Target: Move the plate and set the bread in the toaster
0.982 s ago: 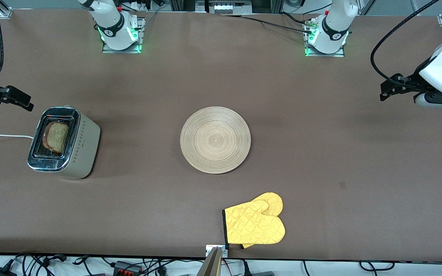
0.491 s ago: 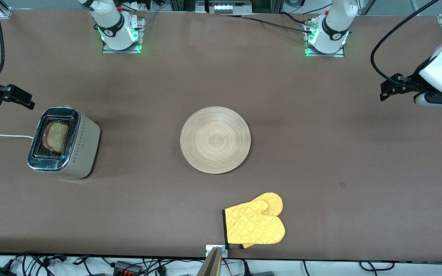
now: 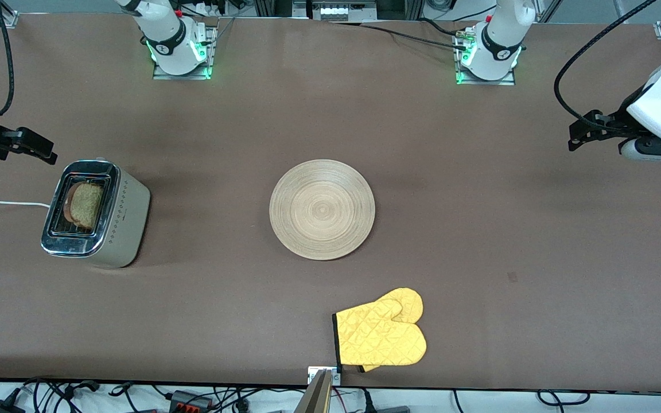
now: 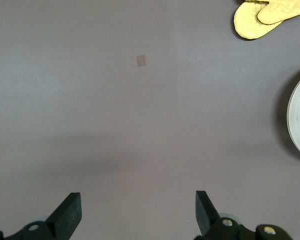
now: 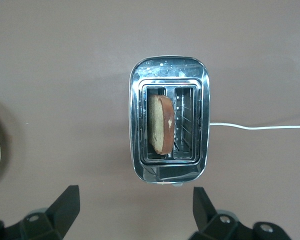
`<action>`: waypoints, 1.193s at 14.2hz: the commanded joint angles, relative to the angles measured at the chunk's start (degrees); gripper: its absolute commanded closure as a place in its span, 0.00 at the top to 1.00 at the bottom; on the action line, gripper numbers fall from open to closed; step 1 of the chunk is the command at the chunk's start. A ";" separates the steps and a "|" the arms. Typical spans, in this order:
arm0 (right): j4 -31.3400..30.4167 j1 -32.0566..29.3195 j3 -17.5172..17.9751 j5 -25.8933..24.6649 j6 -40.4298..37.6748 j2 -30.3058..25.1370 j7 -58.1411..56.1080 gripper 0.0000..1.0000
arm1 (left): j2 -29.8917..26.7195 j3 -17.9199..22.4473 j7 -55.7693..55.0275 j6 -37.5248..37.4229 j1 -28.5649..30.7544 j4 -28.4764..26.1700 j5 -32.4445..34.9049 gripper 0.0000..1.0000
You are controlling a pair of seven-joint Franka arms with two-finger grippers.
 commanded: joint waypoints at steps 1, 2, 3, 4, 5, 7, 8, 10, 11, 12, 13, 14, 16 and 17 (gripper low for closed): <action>0.07 1.10 -1.18 0.57 -0.33 -0.44 -0.84 1.00 | -0.58 0.28 1.01 0.21 -0.19 -0.05 -0.44 1.00; -0.01 1.10 -1.18 0.57 -0.68 -0.70 -0.84 1.00 | -0.58 0.36 1.01 0.21 -0.19 -0.05 -0.44 1.00; -0.10 0.93 -1.44 0.66 -1.04 -1.23 -0.84 1.00 | -0.58 0.36 1.01 0.21 -0.19 -0.05 -0.44 1.00; -0.19 0.93 -1.35 0.66 -1.56 -1.49 -0.76 1.00 | -0.58 0.36 1.01 0.21 -0.19 -0.05 -0.44 1.00; -0.28 0.75 -1.35 0.66 -2.00 -1.84 -0.76 1.00 | -0.58 0.36 1.01 0.21 -0.19 -0.05 -0.44 1.00; -0.63 0.75 -1.35 0.75 -1.83 -2.02 -0.76 1.00 | -0.58 0.28 1.01 0.21 -0.19 -0.05 -0.44 1.00; -0.72 0.84 -1.35 0.75 -1.74 -2.02 -0.76 1.00 | -0.58 0.28 1.01 0.21 -0.19 -0.05 -0.44 1.00; -0.89 1.02 -1.27 0.75 -1.31 -2.02 -0.76 1.00 | -0.58 0.28 1.01 0.21 -0.18 -0.05 -0.44 1.00; -1.07 1.02 -1.09 0.66 -1.30 -2.02 -0.76 1.00 | -0.58 0.28 0.93 0.21 -0.19 -0.05 -0.44 1.00; -1.07 1.02 -1.00 0.66 -1.30 -2.02 -0.84 1.00 | -0.58 0.28 1.01 0.21 -0.19 -0.05 -0.44 1.00; -1.07 1.02 -1.00 0.66 -1.22 -2.02 -0.84 1.00 | -0.58 0.28 1.01 0.21 -0.19 -0.05 -0.44 1.00; -1.16 1.02 -1.00 0.66 -1.30 -2.37 -0.84 1.00 | -0.58 0.28 0.93 0.21 -0.19 -0.05 -0.44 1.00; -2.03 1.02 -1.00 0.66 -0.51 -2.81 -0.84 1.00 | -0.58 0.28 0.84 0.21 -0.19 -0.05 -0.44 1.00; -2.12 1.02 -1.00 0.66 -0.60 -2.90 -0.84 1.00 | -0.58 0.36 0.84 0.21 -0.19 -0.05 -0.44 1.00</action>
